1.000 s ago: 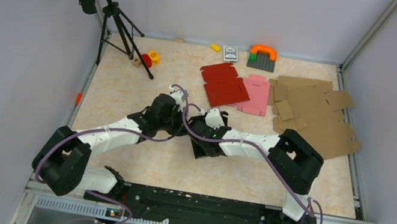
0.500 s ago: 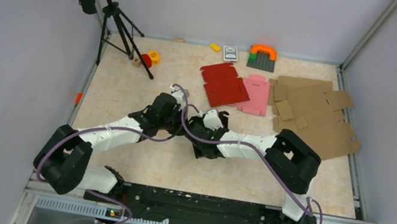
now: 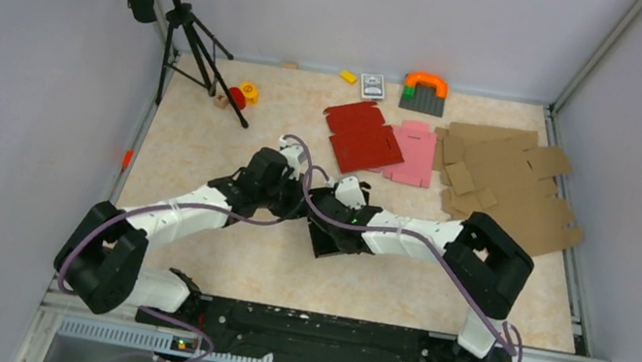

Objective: Fold the paper box
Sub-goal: Fold the paper box at the center of the board.

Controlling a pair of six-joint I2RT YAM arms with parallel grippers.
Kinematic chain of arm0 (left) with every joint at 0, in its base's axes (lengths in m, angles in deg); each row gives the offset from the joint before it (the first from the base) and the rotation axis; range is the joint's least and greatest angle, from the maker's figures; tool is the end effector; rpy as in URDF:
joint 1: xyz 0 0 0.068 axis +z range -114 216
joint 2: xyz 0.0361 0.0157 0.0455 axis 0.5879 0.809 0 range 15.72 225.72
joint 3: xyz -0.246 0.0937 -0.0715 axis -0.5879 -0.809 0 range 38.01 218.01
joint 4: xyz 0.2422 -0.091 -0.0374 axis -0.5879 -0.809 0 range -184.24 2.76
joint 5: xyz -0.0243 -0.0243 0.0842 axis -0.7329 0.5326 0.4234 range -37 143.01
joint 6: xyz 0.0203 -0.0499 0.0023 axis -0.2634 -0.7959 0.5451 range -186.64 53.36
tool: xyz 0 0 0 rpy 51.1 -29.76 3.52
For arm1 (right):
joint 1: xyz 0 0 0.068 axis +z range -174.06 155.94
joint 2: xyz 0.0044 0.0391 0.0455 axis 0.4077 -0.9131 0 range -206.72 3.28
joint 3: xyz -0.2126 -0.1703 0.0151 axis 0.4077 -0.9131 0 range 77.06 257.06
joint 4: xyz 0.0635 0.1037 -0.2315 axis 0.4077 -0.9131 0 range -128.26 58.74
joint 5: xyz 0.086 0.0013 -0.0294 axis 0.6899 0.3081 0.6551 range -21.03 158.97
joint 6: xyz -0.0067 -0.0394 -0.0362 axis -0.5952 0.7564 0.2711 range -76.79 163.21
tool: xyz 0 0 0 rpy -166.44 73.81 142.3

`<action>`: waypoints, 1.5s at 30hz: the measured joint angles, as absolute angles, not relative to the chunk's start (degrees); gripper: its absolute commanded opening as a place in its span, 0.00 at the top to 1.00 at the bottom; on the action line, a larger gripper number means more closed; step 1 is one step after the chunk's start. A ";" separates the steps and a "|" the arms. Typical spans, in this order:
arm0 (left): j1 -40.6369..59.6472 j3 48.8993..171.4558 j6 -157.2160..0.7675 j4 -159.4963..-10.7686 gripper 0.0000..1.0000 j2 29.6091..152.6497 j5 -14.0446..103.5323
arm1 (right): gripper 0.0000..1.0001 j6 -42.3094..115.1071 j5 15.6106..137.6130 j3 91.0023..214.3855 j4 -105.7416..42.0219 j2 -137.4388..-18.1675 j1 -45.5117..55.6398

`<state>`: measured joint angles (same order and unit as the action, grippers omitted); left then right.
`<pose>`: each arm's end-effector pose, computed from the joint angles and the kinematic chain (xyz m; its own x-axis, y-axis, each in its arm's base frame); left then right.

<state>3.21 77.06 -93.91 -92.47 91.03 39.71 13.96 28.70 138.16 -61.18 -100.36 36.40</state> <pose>0.2204 -0.1518 0.2004 -0.8029 -0.0130 -0.5960 0.3421 0.8086 -0.4786 0.1846 0.2791 0.1521 -0.6875 -0.4571 -0.5643 -0.2657 0.8815 -0.3903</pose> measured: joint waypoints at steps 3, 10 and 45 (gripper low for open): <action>3.21 77.76 -93.45 -92.89 1.00 91.25 39.53 | 0.80 13.98 30.10 138.14 -61.18 -100.05 35.77; 3.23 78.41 -93.04 -93.61 1.00 91.36 39.33 | 0.72 14.13 31.50 138.10 -61.13 -99.79 35.38; 2.90 82.94 -86.13 -93.78 1.00 97.74 37.34 | 0.38 15.64 53.18 121.53 -49.55 -70.30 22.37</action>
<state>2.90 82.94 -86.13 -93.78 97.74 37.34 15.64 53.18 121.53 -49.55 -70.30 22.37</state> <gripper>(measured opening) 0.002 0.615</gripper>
